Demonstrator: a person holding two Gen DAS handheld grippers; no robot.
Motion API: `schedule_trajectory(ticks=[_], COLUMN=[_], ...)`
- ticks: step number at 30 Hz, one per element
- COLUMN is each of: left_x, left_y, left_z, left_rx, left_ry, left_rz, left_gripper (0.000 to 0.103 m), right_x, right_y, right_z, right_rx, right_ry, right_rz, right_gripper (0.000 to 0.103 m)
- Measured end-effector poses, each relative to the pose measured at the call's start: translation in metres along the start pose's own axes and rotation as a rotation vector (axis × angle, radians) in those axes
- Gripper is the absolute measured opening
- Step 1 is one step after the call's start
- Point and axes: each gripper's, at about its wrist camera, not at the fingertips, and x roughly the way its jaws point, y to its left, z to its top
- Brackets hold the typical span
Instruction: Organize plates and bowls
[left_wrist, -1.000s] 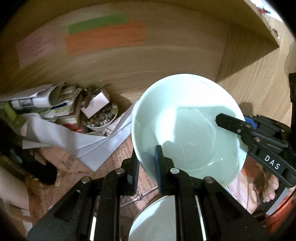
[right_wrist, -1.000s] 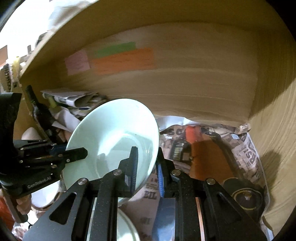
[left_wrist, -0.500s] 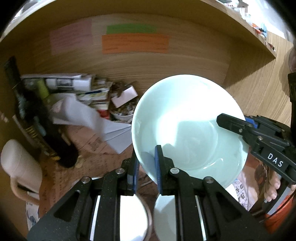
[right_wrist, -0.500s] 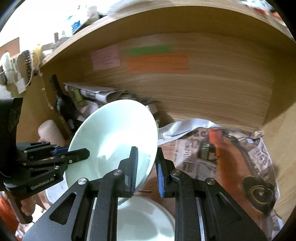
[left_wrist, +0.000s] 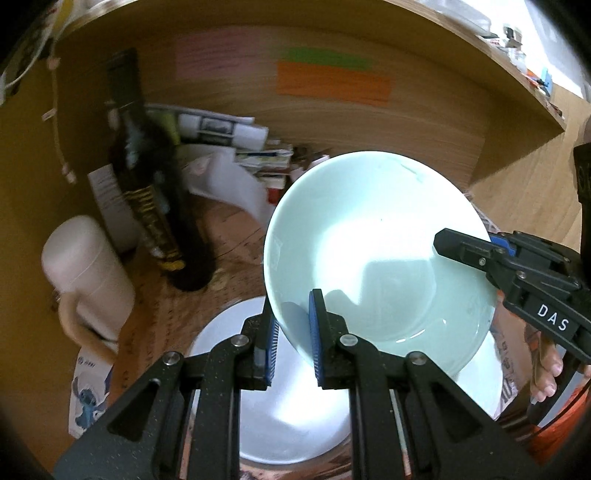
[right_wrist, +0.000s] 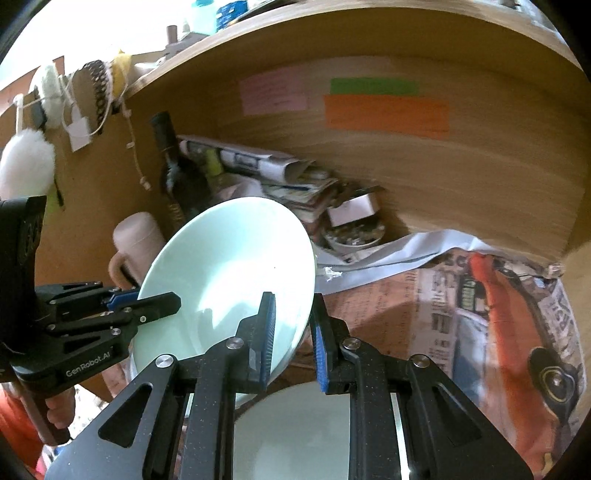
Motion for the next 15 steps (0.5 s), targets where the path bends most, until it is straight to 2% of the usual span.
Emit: schedule_trajectory(ticks=[15], left_x=[0.0], left_y=[0.032], left_z=[-0.035], left_rx=[-0.05], left_ry=[0.046], left_rz=[0.067], left_gripper=[0.015], right_x=[0.034], right_y=[0.025], right_z=[-0.02], right_rx=[-0.01], right_ry=[0.101], right_rz=[0.069], right_gripper=[0.017])
